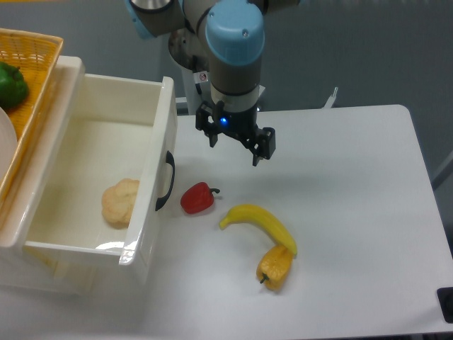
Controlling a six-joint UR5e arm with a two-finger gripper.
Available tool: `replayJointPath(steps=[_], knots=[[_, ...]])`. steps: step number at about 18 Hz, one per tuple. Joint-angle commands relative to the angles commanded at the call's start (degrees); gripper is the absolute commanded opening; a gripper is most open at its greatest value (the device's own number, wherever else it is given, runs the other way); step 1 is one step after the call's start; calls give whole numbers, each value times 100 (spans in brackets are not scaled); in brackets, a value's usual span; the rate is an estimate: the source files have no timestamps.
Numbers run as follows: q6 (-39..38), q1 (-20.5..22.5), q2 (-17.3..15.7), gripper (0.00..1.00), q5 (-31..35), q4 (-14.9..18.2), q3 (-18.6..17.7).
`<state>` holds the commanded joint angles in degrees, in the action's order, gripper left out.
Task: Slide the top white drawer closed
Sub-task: 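Move the gripper over the table toward the red pepper and drawer front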
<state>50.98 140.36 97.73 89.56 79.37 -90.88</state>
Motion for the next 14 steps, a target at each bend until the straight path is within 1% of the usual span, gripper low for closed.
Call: replayJointPath(steps=[3, 6, 9, 12, 14], knots=[[-9, 35, 79, 100, -9, 9, 17], [-53, 158, 158, 100, -184, 26, 26], [-35, 246, 202, 100, -185, 26, -53], [-105, 247, 377, 100, -132, 18, -105], [-105, 247, 404, 100, -149, -9, -210]])
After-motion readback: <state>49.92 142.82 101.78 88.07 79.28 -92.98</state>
